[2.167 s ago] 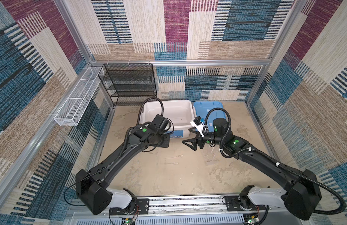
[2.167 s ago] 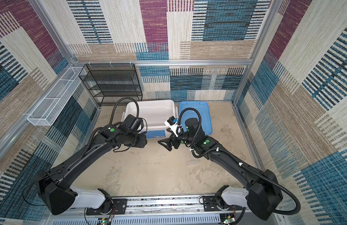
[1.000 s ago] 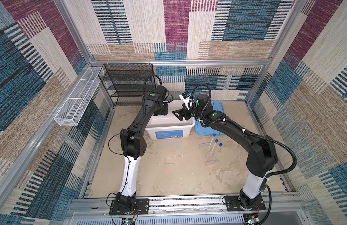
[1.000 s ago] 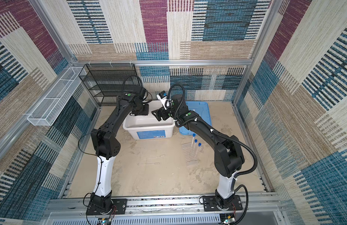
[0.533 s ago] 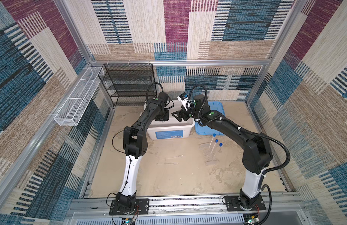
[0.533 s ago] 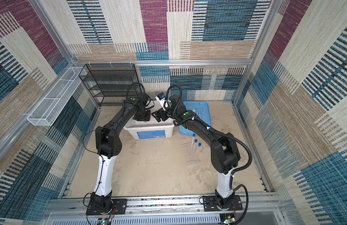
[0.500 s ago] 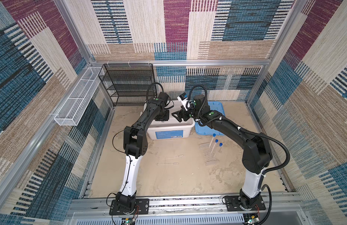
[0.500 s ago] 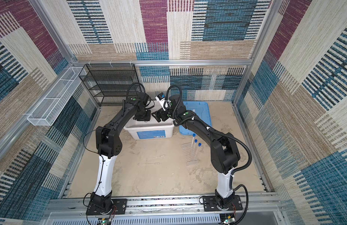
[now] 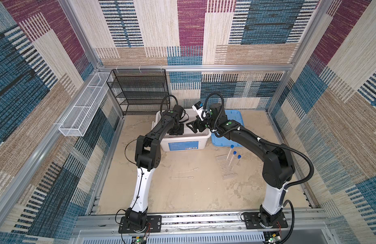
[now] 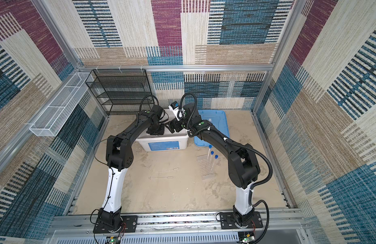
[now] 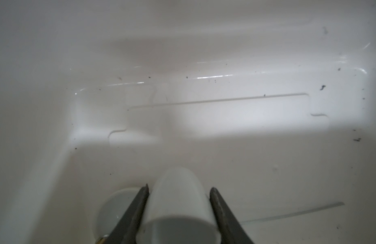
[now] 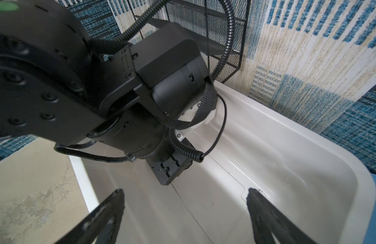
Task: Organize the chemistry lab equipment
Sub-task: 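Lower the crucible into the white bin with left gripper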
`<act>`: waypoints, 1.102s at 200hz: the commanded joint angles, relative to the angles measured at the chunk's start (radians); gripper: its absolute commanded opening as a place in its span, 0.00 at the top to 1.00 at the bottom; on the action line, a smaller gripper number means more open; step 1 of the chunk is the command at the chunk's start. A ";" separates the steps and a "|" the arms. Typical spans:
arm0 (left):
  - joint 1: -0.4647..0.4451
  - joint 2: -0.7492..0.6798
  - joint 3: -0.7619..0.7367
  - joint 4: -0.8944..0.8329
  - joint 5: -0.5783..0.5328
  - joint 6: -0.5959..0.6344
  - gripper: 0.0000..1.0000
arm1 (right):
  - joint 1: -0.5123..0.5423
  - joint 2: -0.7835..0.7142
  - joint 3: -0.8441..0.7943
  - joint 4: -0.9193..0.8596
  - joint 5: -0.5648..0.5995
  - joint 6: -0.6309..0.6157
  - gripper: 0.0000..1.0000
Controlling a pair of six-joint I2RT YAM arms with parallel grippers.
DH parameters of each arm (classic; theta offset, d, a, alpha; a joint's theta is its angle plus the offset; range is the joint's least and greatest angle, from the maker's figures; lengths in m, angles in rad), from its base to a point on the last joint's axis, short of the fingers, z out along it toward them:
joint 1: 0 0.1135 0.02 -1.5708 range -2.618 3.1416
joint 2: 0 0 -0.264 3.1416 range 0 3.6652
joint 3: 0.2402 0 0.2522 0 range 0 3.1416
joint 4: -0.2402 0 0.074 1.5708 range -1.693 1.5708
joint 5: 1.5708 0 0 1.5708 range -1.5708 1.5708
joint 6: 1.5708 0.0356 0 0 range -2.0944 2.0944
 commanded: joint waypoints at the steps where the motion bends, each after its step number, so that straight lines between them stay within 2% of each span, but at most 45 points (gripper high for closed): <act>1: 0.002 0.009 0.004 0.025 0.000 -0.005 0.74 | -0.002 -0.001 -0.002 0.013 0.007 -0.008 0.09; 63: -0.002 0.036 -0.009 0.046 0.002 -0.002 0.66 | -0.002 -0.001 -0.002 0.014 0.002 0.002 0.11; 136: -0.004 0.045 -0.091 0.108 -0.029 -0.013 0.62 | -0.002 -0.021 -0.059 0.038 0.024 -0.002 0.13; 172: -0.004 0.012 -0.149 0.156 -0.027 -0.026 0.55 | -0.005 -0.044 -0.079 0.053 0.033 -0.004 0.13; 220: -0.004 -0.011 -0.137 0.159 -0.027 -0.028 0.42 | -0.008 -0.052 -0.081 0.050 0.039 -0.007 0.13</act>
